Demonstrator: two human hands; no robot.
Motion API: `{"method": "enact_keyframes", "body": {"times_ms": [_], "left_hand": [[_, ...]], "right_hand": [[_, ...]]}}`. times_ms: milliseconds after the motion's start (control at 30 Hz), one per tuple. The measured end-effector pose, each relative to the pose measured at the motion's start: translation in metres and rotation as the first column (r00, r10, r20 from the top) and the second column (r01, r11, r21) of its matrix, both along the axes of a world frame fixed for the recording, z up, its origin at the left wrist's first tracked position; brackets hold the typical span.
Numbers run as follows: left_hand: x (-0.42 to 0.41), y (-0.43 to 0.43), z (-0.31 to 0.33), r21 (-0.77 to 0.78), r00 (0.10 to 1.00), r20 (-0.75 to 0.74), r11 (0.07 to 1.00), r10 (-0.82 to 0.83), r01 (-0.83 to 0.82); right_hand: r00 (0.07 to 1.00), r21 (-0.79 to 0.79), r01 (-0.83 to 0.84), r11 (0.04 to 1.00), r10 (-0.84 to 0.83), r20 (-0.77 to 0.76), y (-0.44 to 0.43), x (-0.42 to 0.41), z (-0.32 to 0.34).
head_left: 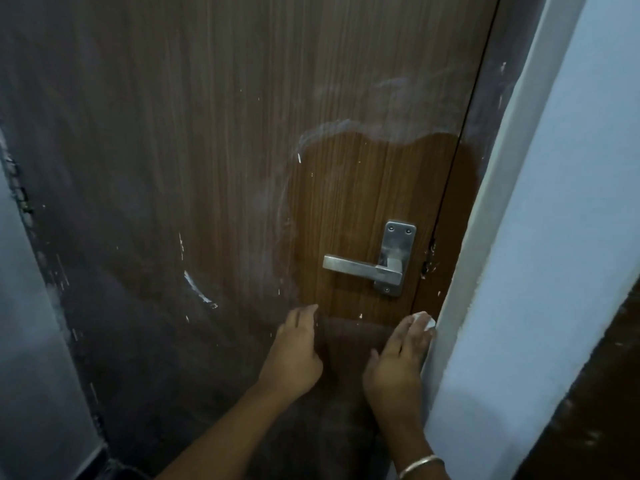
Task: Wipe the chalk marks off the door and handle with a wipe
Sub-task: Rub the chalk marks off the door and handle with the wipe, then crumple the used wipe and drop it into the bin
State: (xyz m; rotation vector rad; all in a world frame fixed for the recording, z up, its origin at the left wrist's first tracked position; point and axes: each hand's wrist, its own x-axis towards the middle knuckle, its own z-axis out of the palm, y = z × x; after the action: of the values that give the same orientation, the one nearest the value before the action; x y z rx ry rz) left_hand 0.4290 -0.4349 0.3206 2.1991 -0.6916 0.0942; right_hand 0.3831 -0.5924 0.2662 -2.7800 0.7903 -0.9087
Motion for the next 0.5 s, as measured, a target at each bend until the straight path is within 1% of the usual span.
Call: {"method": "enact_keyframes", "body": {"times_ms": [33, 67, 100, 133, 167, 200, 233, 267, 300, 333, 367, 400, 500], "left_hand": [[-0.007, -0.007, 0.001, -0.007, 1.0, 0.002, 1.0, -0.028, 0.028], [-0.013, -0.013, 0.0, -0.017, 0.999, 0.003, 0.999, -0.051, 0.051], [-0.015, -0.016, -0.004, -0.041, 0.998, 0.003, 0.997, -0.066, 0.066], [-0.018, -0.02, -0.006, -0.076, 0.996, 0.002, 0.993, -0.086, 0.086], [-0.023, -0.024, -0.007, -0.115, 0.994, -0.004, 0.988, -0.107, 0.106], [-0.028, -0.028, -0.007, -0.153, 0.992, -0.016, 0.981, -0.122, 0.118], [-0.034, -0.033, -0.007, -0.189, 0.99, -0.038, 0.974, -0.135, 0.126], [-0.039, -0.037, -0.008, -0.221, 0.986, -0.066, 0.966, -0.155, 0.137], [-0.044, -0.042, -0.008, -0.25, 0.98, -0.092, 0.956, -0.179, 0.152], [-0.05, -0.047, -0.007, -0.274, 0.973, -0.107, 0.947, -0.204, 0.168], [-0.056, -0.051, -0.005, -0.29, 0.969, -0.108, 0.939, -0.222, 0.183], [-0.063, -0.055, -0.004, -0.301, 0.969, -0.095, 0.935, -0.228, 0.19], [-0.089, -0.062, 0.004, -0.312, 0.974, -0.046, 0.929, -0.223, 0.199]], "right_hand": [[0.999, 0.114, 0.029, 0.993, -0.031, 0.02, 0.004, -0.005, 0.007], [0.998, 0.211, 0.008, 0.977, -0.021, 0.061, 0.009, -0.007, 0.014], [0.991, 0.293, -0.052, 0.955, 0.013, 0.132, 0.015, -0.005, 0.019], [0.975, 0.385, -0.116, 0.916, 0.031, 0.22, 0.02, -0.004, 0.022], [0.951, 0.506, -0.181, 0.843, 0.018, 0.31, 0.023, -0.006, 0.026], [0.92, 0.644, -0.268, 0.716, -0.009, 0.393, 0.027, -0.011, 0.031], [0.885, 0.759, -0.38, 0.529, -0.031, 0.465, 0.029, -0.017, 0.035], [0.841, 0.811, -0.497, 0.308, -0.059, 0.538, 0.032, -0.025, 0.041], [0.797, 0.803, -0.586, 0.107, -0.101, 0.595, 0.034, -0.034, 0.046], [0.761, 0.767, -0.642, -0.011, -0.129, 0.636, 0.034, -0.043, 0.051], [0.745, 0.746, -0.663, -0.055, -0.138, 0.652, 0.032, -0.053, 0.055], [0.747, 0.746, -0.662, -0.071, -0.142, 0.65, 0.028, -0.063, 0.059], [0.779, 0.778, -0.624, -0.078, -0.145, 0.61, 0.008, -0.094, 0.064]]}}
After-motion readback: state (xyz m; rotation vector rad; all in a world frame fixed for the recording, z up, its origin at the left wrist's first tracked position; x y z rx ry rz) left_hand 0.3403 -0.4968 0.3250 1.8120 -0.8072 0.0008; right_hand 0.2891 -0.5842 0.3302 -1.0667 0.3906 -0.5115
